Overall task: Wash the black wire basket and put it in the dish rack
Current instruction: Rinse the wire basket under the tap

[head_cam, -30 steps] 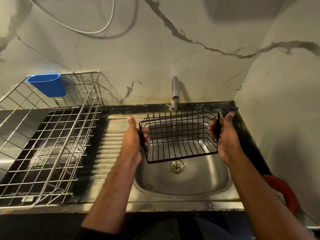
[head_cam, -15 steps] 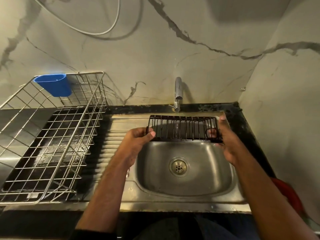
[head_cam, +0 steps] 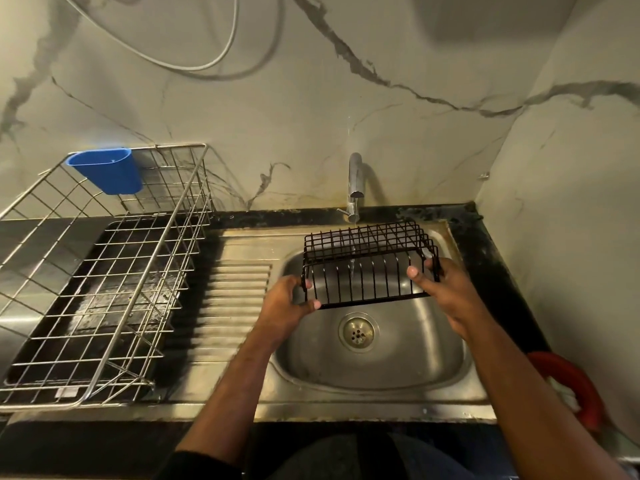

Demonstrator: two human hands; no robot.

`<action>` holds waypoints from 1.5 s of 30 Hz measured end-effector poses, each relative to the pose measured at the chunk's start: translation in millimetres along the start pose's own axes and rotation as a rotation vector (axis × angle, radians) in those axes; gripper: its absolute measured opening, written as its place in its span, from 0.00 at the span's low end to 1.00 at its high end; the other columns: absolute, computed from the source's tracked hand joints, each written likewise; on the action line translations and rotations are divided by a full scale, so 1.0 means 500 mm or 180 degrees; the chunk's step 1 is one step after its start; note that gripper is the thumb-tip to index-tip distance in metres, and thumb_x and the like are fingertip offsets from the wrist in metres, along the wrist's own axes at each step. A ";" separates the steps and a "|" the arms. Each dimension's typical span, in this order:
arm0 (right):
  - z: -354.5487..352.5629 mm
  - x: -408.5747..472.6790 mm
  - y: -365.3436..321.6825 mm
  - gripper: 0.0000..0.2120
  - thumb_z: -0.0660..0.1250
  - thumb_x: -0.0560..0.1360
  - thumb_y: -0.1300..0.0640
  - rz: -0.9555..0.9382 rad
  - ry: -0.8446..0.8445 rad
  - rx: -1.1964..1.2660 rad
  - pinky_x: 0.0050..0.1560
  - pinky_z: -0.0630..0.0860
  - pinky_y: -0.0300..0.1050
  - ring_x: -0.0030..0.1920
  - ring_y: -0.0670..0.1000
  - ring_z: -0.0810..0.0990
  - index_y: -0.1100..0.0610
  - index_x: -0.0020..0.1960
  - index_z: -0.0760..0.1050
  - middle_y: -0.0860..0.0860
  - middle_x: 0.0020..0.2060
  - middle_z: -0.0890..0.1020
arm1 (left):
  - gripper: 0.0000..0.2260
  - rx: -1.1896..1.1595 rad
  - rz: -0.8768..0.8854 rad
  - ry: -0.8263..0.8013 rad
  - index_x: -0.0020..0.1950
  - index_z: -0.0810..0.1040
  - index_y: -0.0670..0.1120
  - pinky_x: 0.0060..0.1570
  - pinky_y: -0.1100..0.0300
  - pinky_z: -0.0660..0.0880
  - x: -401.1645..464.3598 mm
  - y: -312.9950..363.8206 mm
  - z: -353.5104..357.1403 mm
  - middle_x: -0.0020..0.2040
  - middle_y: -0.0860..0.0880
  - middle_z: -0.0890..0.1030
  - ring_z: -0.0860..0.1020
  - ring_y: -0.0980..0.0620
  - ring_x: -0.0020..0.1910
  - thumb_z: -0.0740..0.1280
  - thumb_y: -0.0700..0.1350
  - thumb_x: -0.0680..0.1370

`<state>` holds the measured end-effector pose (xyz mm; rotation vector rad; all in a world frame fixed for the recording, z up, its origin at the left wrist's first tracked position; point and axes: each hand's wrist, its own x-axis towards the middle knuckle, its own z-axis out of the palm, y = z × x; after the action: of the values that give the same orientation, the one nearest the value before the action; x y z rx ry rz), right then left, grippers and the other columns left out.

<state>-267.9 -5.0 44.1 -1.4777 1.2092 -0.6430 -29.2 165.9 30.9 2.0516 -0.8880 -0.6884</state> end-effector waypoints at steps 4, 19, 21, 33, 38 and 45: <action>-0.005 -0.005 -0.002 0.21 0.77 0.69 0.46 -0.0196 -0.0050 -0.0239 0.63 0.73 0.54 0.62 0.50 0.72 0.48 0.57 0.73 0.46 0.57 0.76 | 0.18 0.0103 -0.0012 0.0155 0.58 0.76 0.48 0.59 0.49 0.77 0.009 -0.005 0.013 0.59 0.48 0.81 0.79 0.48 0.57 0.79 0.42 0.72; 0.006 -0.006 -0.040 0.12 0.63 0.78 0.38 0.0192 0.0054 0.0930 0.74 0.60 0.60 0.70 0.53 0.69 0.45 0.47 0.76 0.54 0.66 0.77 | 0.23 -0.0160 0.0116 0.0179 0.61 0.74 0.47 0.63 0.49 0.76 0.040 -0.012 0.027 0.59 0.49 0.81 0.79 0.48 0.59 0.78 0.37 0.71; 0.010 0.010 -0.031 0.14 0.64 0.78 0.38 0.0220 0.0099 0.0944 0.73 0.61 0.58 0.68 0.51 0.69 0.47 0.47 0.78 0.50 0.62 0.78 | 0.23 -0.0633 -0.0095 -0.0055 0.62 0.74 0.46 0.60 0.54 0.77 0.042 -0.013 0.026 0.59 0.50 0.82 0.80 0.49 0.60 0.78 0.36 0.71; 0.009 0.023 -0.007 0.16 0.66 0.80 0.48 0.0234 0.0098 0.0688 0.63 0.65 0.46 0.61 0.46 0.73 0.60 0.58 0.79 0.39 0.49 0.78 | 0.21 -0.1863 -0.0904 0.0007 0.59 0.77 0.49 0.66 0.47 0.73 0.030 0.011 0.037 0.59 0.46 0.83 0.79 0.47 0.61 0.74 0.59 0.74; 0.011 0.010 -0.007 0.08 0.64 0.81 0.52 0.0068 -0.0106 0.0344 0.52 0.68 0.40 0.51 0.42 0.75 0.53 0.56 0.78 0.40 0.44 0.78 | 0.19 -0.1855 -0.0876 0.0186 0.62 0.78 0.44 0.56 0.55 0.75 0.031 -0.007 0.034 0.57 0.46 0.83 0.80 0.48 0.58 0.76 0.49 0.75; 0.047 0.025 -0.011 0.07 0.62 0.82 0.46 0.0208 -0.0427 0.0326 0.62 0.66 0.46 0.61 0.46 0.73 0.47 0.53 0.77 0.46 0.57 0.78 | 0.18 -0.2156 -0.0791 0.0384 0.61 0.78 0.44 0.40 0.69 0.75 0.017 -0.013 0.002 0.52 0.49 0.84 0.82 0.57 0.47 0.76 0.47 0.75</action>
<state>-241.2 -7.7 40.2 -1.3683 1.1005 -0.5448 -22.5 161.6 23.4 1.5710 -0.2658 -0.8474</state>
